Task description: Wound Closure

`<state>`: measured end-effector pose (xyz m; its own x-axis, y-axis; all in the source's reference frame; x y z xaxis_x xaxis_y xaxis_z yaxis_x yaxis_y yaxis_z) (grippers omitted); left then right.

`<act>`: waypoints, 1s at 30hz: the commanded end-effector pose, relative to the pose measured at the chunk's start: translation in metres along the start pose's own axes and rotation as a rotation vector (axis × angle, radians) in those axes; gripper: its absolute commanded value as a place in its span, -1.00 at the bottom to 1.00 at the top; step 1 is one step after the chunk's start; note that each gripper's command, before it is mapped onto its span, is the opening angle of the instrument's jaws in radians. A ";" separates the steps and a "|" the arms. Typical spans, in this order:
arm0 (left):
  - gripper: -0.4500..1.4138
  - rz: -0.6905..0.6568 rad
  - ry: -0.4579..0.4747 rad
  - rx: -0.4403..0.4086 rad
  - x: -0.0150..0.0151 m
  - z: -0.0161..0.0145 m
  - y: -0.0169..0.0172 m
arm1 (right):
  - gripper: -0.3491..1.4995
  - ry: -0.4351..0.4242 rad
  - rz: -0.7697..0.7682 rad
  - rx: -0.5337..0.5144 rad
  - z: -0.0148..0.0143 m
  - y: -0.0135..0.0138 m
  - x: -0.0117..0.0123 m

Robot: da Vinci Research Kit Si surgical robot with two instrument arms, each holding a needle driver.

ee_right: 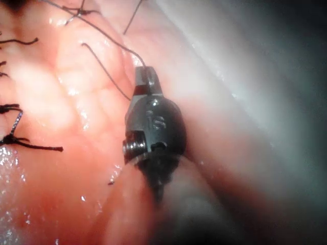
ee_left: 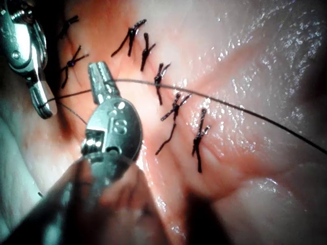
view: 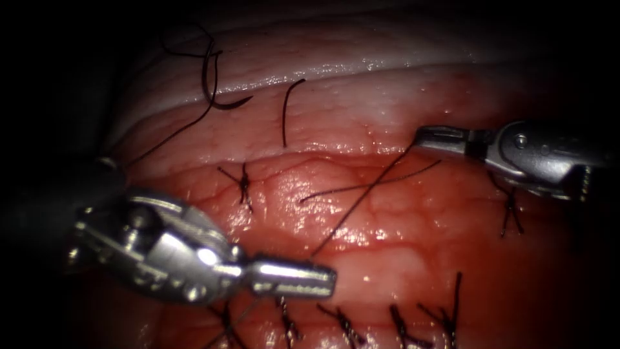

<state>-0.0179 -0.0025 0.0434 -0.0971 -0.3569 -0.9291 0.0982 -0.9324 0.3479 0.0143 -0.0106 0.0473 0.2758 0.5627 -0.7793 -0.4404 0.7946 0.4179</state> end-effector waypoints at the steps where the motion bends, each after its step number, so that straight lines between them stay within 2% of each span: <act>1: -1.00 0.003 -0.007 0.018 -0.0004 0.0001 -0.0003 | -0.71 0.007 -0.023 0.016 0.0005 -0.0007 0.0001; 3: -1.00 0.005 -0.008 0.061 -0.0003 -0.0011 -0.0008 | -0.18 0.007 -0.057 0.026 0.0002 -0.0009 0.0005; 4: -1.00 0.004 -0.009 0.088 -0.0001 -0.0020 -0.0011 | 0.20 0.014 -0.067 0.036 0.0000 -0.0009 0.0007; 6: -1.00 0.001 -0.022 0.146 0.0003 -0.0044 -0.0021 | 0.65 0.058 -0.082 0.070 -0.0009 -0.0009 0.0017; 9: -1.00 0.012 -0.032 0.196 0.0007 -0.0067 -0.0030 | 0.76 0.092 -0.077 0.090 -0.0021 -0.0004 0.0026; 12: -1.00 0.018 -0.045 0.229 0.0010 -0.0087 -0.0035 | 0.76 0.131 -0.060 0.093 -0.0033 0.0008 0.0038; 14: -1.00 0.014 -0.061 0.234 0.0010 -0.0098 -0.0036 | 0.54 0.159 -0.046 0.090 -0.0035 0.0020 0.0046; 15: -1.00 0.015 -0.066 0.235 0.0009 -0.0099 -0.0035 | 0.22 0.169 -0.042 0.084 -0.0032 0.0024 0.0047; 17: -1.00 0.022 -0.076 0.236 0.0009 -0.0098 -0.0033 | -0.84 0.178 -0.045 0.071 -0.0024 0.0027 0.0048; 18: -1.00 0.024 -0.080 0.237 0.0009 -0.0096 -0.0032 | -1.00 0.178 -0.050 0.064 -0.0017 0.0029 0.0048; 25: -1.00 0.028 -0.070 0.238 0.0012 -0.0092 -0.0030 | -1.00 0.189 -0.079 0.040 0.0042 0.0050 0.0031; 30: -1.00 0.026 -0.056 0.235 0.0013 -0.0094 -0.0033 | -1.00 0.222 -0.101 0.087 0.0072 0.0043 0.0016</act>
<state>-0.0085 0.0006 0.0394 -0.1539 -0.3770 -0.9133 -0.1309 -0.9084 0.3970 0.0183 -0.0047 0.0508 0.1134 0.4208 -0.9000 -0.3379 0.8682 0.3634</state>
